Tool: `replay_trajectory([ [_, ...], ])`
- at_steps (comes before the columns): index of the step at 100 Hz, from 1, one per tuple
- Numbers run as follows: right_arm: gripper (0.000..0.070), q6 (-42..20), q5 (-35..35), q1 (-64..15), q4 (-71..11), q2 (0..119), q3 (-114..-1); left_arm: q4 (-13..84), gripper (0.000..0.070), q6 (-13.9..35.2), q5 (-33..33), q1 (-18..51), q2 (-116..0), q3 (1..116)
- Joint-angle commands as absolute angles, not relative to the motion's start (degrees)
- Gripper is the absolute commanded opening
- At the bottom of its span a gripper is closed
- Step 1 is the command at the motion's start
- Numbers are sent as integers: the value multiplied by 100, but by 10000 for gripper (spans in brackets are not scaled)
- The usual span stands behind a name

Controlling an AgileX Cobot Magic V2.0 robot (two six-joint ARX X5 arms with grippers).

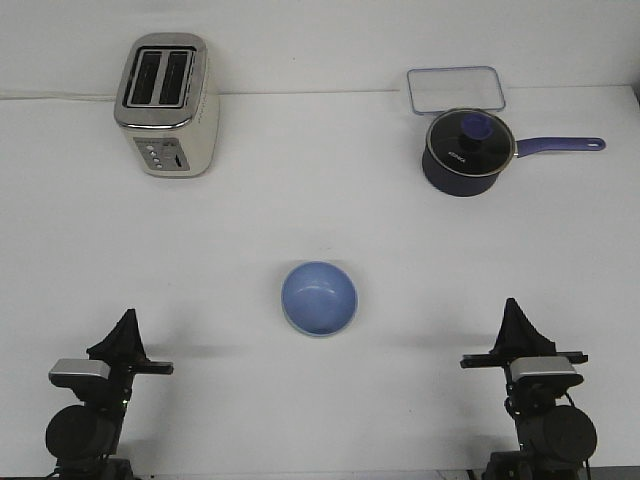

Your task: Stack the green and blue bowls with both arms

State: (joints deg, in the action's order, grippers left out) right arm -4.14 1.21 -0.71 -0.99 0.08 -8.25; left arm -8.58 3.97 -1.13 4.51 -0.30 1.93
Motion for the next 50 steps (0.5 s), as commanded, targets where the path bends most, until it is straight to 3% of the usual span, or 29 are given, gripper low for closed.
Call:
replay_trajectory([
  [1,0,-493,104,-36,-38,8,-755,-908,12,368,-86,447,-19,80],
  [37,0,-668,104,-36,744,8,-93,-906,12,368,-86,447,-19,80],
  [50,0,-681,102,-36,602,5,-71,-906,12,368,-86,447,-19,80],
])
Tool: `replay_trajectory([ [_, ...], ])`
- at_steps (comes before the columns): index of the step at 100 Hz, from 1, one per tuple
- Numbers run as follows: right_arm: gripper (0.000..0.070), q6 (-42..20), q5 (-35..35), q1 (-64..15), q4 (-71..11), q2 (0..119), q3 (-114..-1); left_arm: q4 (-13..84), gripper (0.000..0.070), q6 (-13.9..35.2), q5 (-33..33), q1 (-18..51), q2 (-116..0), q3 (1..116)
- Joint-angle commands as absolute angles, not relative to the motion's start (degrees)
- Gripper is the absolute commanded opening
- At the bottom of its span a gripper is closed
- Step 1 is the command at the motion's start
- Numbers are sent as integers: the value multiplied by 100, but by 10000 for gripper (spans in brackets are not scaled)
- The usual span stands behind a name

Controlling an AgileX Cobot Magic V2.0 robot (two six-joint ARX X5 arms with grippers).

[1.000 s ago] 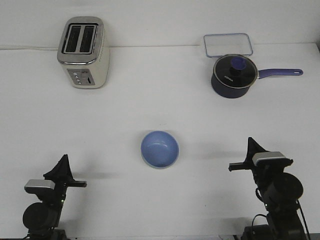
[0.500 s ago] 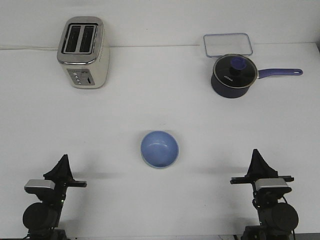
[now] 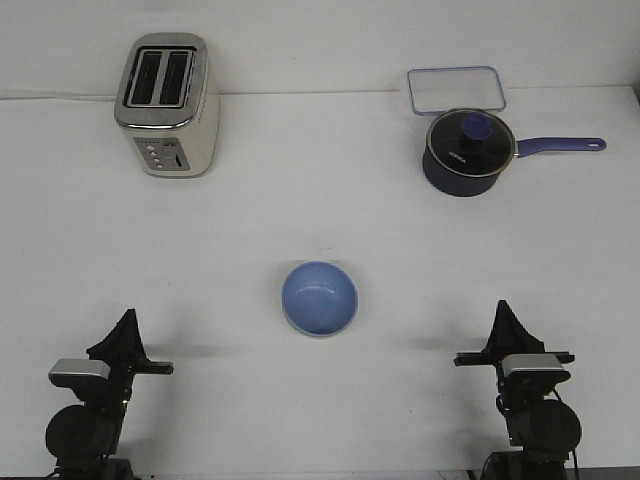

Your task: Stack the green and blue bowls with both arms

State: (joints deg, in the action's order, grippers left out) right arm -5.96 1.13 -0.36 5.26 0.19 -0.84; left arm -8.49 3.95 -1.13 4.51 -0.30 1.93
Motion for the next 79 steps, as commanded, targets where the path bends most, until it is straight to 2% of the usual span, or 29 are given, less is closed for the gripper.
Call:
replay_trajectory([
  [1,0,-676,102,-36,602,5,-71,-908,12,368,-86,447,-19,80],
  [79,0,-661,104,-36,685,5,-71,-908,12,368,-86,447,-19,80],
])
